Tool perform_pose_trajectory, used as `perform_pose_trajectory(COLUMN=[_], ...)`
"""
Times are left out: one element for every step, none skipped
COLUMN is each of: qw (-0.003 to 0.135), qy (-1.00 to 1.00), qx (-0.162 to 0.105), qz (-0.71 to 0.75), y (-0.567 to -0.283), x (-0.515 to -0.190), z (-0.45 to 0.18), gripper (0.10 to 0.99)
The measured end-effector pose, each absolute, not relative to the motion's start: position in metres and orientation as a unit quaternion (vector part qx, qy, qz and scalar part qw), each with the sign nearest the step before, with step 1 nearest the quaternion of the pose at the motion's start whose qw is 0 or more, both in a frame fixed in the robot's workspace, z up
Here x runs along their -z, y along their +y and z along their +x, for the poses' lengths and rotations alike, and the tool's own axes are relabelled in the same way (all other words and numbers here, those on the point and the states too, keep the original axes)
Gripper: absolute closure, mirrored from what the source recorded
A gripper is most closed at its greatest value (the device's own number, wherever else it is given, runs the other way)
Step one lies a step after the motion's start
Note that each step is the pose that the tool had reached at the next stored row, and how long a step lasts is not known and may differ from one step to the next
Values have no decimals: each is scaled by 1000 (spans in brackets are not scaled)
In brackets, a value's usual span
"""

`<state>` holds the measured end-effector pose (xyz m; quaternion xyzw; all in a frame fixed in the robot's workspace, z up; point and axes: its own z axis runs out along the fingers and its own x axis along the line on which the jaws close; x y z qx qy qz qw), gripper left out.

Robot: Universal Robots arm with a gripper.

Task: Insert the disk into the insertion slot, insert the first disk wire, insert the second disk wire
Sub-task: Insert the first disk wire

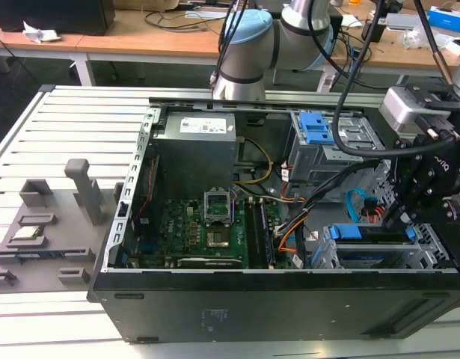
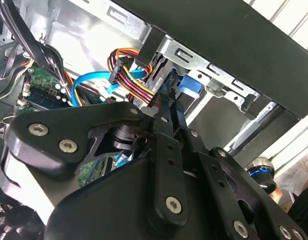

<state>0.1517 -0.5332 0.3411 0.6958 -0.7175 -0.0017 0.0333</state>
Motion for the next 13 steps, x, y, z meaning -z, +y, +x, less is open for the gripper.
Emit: perform_pose_trajectory(qw=[33, 33, 33, 33, 33, 33, 33, 33, 33, 33, 33, 33, 33], qy=[-718, -718, -718, -718, -718, -718, -718, -718, -718, -718, -718, -718, -718], qx=[2, 2, 2, 2, 2, 2, 2, 2, 2, 2, 2, 2, 2], qz=[696, 696, 696, 696, 696, 696, 696, 696, 696, 696, 696, 696, 696], y=[-533, -533, -533, -533, -533, -533, -533, -533, -533, -533, -533, -533, -533], x=[-341, -340, -340, -340, -340, -340, -339, -339, -338, -338, -337, -336, -336], z=[152, 152, 152, 152, 152, 152, 152, 152, 152, 152, 152, 152, 152], gripper=[918, 918, 918, 918, 918, 918, 918, 918, 918, 918, 918, 918, 918])
